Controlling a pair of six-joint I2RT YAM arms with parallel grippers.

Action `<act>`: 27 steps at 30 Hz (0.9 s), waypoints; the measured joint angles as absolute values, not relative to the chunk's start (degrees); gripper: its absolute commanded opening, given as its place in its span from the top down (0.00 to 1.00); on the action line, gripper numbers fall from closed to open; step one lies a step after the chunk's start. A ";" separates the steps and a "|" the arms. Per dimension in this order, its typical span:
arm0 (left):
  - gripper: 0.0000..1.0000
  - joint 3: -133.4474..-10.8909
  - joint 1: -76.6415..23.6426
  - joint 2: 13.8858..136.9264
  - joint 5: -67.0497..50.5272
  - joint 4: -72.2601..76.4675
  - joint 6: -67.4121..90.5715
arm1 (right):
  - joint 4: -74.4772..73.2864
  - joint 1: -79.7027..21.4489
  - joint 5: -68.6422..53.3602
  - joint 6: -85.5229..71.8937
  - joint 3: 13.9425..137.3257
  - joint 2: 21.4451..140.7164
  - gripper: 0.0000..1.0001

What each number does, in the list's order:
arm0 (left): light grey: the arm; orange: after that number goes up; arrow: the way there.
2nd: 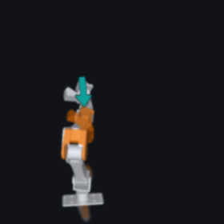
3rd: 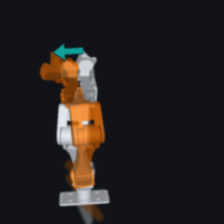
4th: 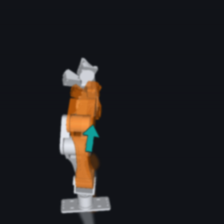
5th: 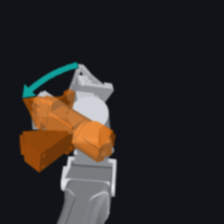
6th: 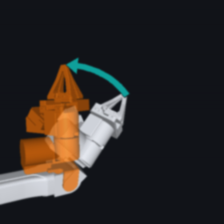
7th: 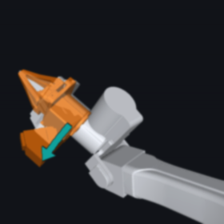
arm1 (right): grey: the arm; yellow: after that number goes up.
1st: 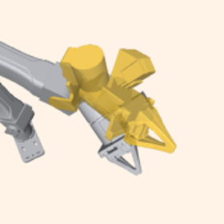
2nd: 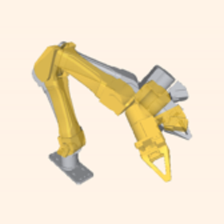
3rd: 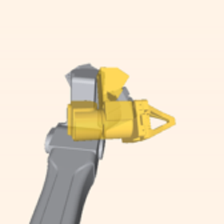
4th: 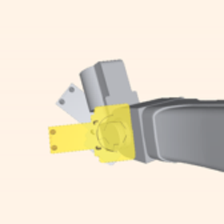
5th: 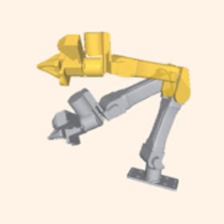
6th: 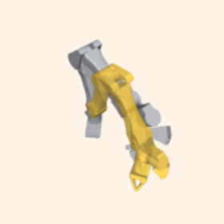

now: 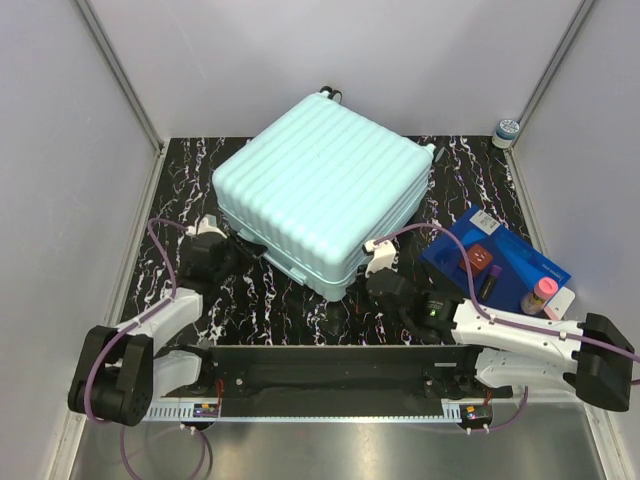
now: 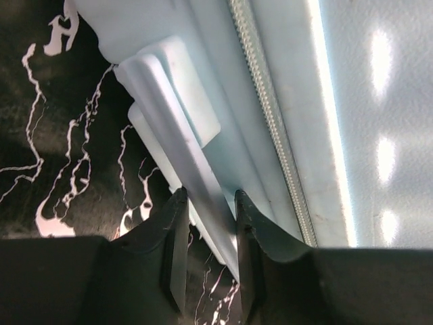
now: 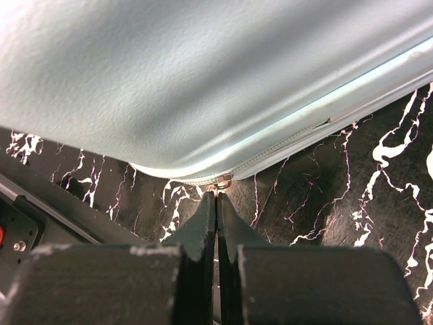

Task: Pack the luggage
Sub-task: Zip the luggage at the center of the board.

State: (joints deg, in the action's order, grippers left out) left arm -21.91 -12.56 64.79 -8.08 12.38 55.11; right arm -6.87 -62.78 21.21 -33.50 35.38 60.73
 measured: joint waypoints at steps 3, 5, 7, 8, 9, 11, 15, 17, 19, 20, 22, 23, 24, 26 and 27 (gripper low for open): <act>1.00 -21.93 -13.04 65.56 -7.09 13.82 55.42 | -6.76 -65.08 24.03 -33.56 35.38 60.88 1.00; 1.00 -21.91 -13.39 65.73 -6.44 14.22 55.61 | -6.76 -66.63 26.20 -33.65 35.38 61.01 1.00; 1.00 -21.91 -13.76 65.73 -5.65 14.26 55.86 | -6.70 -67.61 27.57 -33.71 35.40 61.32 1.00; 1.00 -21.91 -13.98 65.71 -5.23 14.28 56.05 | -6.68 -68.07 28.34 -33.69 35.44 61.52 1.00; 1.00 -21.91 -14.22 65.60 -4.64 14.22 56.25 | -6.68 -68.66 29.41 -33.65 35.59 61.87 1.00; 1.00 -21.91 -14.87 65.10 -3.18 13.76 56.82 | -6.66 -70.06 30.81 -33.45 36.29 63.00 1.00; 1.00 -21.45 -16.25 63.22 0.32 12.47 57.45 | -5.87 -72.18 32.53 -33.04 37.21 65.19 1.00; 1.00 -21.12 -16.64 61.98 1.83 11.53 57.52 | -5.65 -73.41 32.99 -32.82 37.87 66.35 1.00; 1.00 -20.97 -16.75 60.90 3.03 10.39 57.52 | -5.61 -74.59 33.26 -32.60 38.70 67.46 1.00; 1.00 -20.97 -16.78 60.53 3.46 9.93 57.52 | -5.61 -75.16 33.39 -32.38 39.16 68.05 1.00; 1.00 -20.97 -16.80 59.92 4.38 9.13 57.49 | -5.61 -76.14 33.47 -31.94 39.99 69.08 1.00; 1.00 -20.95 -16.82 59.70 4.78 8.88 57.49 | -5.63 -76.58 33.65 -31.70 40.40 69.56 1.00; 1.00 -20.95 -16.84 59.59 5.08 8.80 57.49 | -5.72 -77.03 33.89 -31.46 40.84 70.11 1.00; 1.00 -20.95 -16.95 59.46 5.72 8.67 57.49 | -5.78 -77.95 34.46 -30.98 41.82 71.31 1.00; 1.00 -20.93 -17.06 59.33 6.13 8.62 57.49 | -5.82 -78.48 34.94 -30.61 42.48 72.12 1.00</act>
State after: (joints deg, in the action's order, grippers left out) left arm -20.93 -17.06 59.33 6.13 8.62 57.49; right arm -5.82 -78.48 34.94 -30.61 42.48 72.12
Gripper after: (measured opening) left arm 0.304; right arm 0.011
